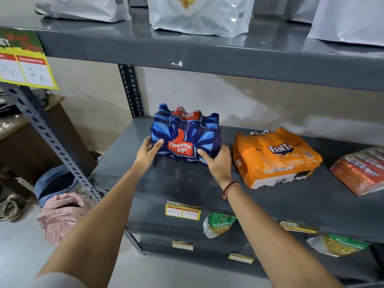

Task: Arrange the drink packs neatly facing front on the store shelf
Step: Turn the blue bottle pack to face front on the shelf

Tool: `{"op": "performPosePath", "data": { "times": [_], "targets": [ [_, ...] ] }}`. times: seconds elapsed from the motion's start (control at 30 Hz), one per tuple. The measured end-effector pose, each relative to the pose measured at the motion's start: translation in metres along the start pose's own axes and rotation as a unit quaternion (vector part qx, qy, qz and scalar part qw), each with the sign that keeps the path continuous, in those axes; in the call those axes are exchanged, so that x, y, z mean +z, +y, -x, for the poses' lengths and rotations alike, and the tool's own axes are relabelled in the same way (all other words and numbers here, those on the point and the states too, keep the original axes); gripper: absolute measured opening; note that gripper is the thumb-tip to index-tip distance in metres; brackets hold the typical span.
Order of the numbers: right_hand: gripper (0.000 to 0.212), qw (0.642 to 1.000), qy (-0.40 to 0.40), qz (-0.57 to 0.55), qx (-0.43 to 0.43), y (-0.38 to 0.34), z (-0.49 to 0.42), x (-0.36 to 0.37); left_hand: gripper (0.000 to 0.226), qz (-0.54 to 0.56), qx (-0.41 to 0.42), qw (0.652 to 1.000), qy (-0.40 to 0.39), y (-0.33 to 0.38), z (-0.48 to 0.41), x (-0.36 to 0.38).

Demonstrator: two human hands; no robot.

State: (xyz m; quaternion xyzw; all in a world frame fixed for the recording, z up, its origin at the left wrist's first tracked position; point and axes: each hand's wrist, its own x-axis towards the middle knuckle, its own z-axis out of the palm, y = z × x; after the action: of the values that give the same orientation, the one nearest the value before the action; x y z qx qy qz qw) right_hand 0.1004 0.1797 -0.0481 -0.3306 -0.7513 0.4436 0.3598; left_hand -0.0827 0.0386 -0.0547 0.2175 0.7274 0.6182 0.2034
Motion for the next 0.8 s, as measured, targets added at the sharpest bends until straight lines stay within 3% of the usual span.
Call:
{"op": "performPosePath", "data": {
  "times": [0.17, 0.8],
  "targets": [
    [0.059, 1.000, -0.023, -0.009, 0.000, -0.001, 0.005, -0.002, 0.063, -0.076, 0.018, 0.997, -0.001, 0.001, -0.001, -0.002],
    [0.059, 0.991, -0.100, 0.088, -0.006, -0.023, 0.057, 0.005, 0.063, -0.105, 0.015, 0.994, 0.034, -0.012, 0.061, -0.056]
  ]
}}
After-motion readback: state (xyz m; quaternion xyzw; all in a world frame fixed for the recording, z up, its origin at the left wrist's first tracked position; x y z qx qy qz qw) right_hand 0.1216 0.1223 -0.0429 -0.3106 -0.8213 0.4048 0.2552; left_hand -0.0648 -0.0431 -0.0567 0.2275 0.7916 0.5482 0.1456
